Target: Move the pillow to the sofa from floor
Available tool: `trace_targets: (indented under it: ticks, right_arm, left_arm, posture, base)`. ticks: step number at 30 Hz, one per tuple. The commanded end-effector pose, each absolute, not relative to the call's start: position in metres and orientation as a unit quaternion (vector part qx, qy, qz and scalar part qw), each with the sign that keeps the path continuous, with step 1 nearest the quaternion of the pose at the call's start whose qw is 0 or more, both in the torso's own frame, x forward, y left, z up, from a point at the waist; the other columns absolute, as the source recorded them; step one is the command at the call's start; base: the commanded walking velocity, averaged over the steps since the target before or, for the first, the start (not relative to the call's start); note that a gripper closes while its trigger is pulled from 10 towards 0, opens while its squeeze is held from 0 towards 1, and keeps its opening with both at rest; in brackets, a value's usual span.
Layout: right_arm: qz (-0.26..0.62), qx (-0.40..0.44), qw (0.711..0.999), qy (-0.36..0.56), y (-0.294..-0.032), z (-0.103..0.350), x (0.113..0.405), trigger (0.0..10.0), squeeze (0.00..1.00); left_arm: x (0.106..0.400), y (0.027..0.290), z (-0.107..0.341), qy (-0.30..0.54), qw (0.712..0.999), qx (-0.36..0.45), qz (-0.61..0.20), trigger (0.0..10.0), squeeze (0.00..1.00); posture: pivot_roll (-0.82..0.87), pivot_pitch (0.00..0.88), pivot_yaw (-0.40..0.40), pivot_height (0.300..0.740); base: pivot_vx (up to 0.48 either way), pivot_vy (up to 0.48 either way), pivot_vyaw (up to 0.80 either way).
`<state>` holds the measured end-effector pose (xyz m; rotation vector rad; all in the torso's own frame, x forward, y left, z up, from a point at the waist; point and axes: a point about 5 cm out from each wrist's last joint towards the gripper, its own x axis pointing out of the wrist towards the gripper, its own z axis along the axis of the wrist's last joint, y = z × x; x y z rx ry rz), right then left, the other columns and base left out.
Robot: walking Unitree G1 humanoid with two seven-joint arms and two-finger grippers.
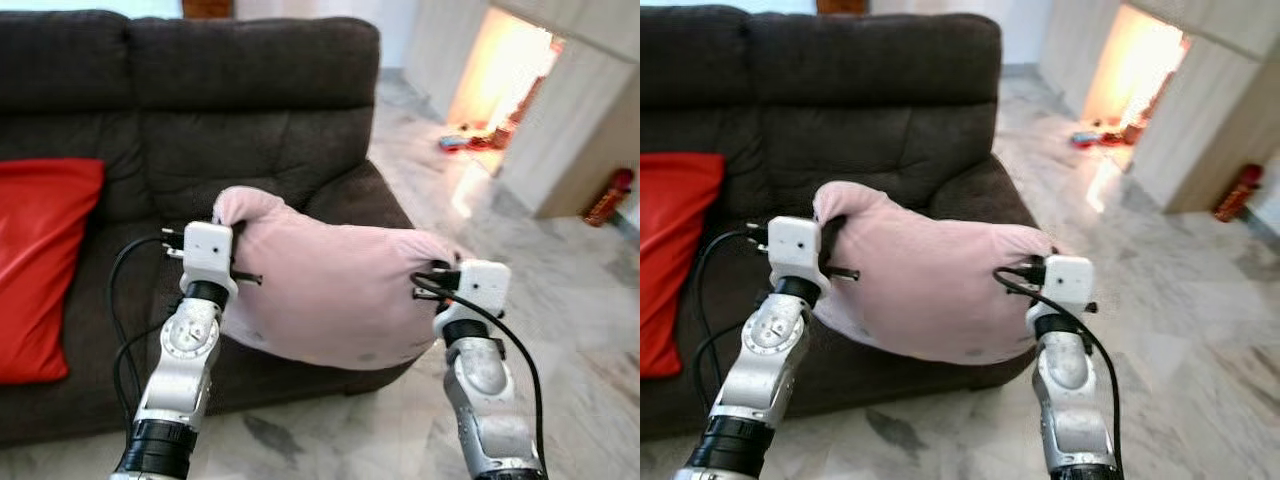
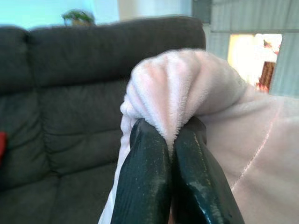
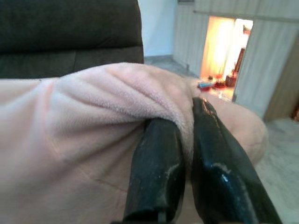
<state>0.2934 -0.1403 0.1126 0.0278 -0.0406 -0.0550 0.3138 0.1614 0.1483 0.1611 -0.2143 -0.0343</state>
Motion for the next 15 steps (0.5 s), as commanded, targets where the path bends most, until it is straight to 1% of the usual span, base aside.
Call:
trace_targets:
  ticks: [1,3,15]
  right_arm:
    - [-0.036,0.013,0.998,-0.055,-0.1467,0.1274,0.2967,10.0,0.0]
    - [-0.036,0.014,0.998,-0.056,-0.1468,0.1278,0.2967,10.0,0.0]
    - [-0.029,0.013,0.998,-0.058,-0.1432,0.1284,0.2975,10.0,0.0]
  left_arm:
    - [0.3168,0.1581,0.1646,-0.139,0.988,0.07,-0.018,10.0,0.0]
    - [0.3171,0.1584,0.165,-0.139,0.988,0.069,-0.017,10.0,0.0]
    - [0.3172,0.1569,0.1671,-0.145,0.987,0.066,-0.021,10.0,0.0]
  posture:
    - [0.05,0.0,-0.076,0.74]
    - [0.05,0.0,-0.076,0.74]
    - [0.06,0.0,-0.078,0.74]
  base:
    - [0.0,0.0,-0.43]
    - [0.0,0.0,-0.42]
    - [0.0,0.0,0.0]
